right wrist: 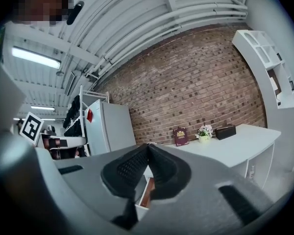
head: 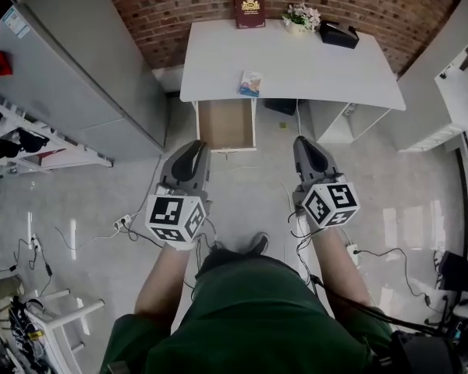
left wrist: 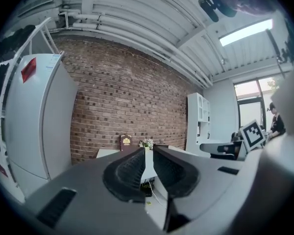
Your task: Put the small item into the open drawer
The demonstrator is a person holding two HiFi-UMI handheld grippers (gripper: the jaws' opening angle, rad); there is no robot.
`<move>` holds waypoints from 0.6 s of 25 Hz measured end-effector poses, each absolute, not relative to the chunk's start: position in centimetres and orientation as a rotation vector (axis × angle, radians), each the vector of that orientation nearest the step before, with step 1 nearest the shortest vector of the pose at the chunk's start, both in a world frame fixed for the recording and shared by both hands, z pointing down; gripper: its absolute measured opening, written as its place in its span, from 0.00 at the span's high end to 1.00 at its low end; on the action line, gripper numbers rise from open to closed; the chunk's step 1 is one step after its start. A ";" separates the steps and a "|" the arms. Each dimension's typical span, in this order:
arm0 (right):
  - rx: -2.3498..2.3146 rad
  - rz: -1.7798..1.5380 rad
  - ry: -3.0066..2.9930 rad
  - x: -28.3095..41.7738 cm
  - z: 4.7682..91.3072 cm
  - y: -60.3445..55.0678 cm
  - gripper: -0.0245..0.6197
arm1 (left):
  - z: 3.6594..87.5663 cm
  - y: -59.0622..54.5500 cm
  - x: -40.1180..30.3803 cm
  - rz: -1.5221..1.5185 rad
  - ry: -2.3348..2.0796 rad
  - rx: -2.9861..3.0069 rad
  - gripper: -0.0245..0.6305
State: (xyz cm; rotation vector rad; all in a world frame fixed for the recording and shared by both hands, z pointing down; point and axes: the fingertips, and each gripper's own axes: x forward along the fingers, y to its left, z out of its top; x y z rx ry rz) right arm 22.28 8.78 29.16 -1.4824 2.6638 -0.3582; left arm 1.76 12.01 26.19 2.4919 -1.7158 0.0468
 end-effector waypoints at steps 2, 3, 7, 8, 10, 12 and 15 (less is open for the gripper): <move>-1.470 -0.389 2.652 23.3 29.7 8.5 0.95 | 26.6 12.1 2.6 0.069 -1.724 2.485 0.89; -1.466 -0.402 2.647 23.7 29.8 8.4 0.95 | 26.7 12.1 2.9 0.080 -1.728 2.483 0.89; -1.459 -0.432 2.626 25.0 29.7 7.2 0.95 | 26.3 11.3 3.8 0.099 -1.742 2.479 0.89; -1.457 -0.436 2.623 25.2 29.7 7.0 0.95 | 26.1 11.1 4.0 0.097 -1.743 2.479 0.89; -1.455 -0.444 2.619 25.6 29.9 6.4 0.95 | 25.9 10.6 4.4 0.089 -1.741 2.478 0.89; -1.458 -0.457 2.617 25.9 30.3 5.8 0.95 | 26.2 9.9 4.7 0.083 -1.734 2.472 0.89; -1.469 -0.488 2.614 26.0 31.2 5.0 0.95 | 26.8 8.9 4.7 0.084 -1.719 2.465 0.89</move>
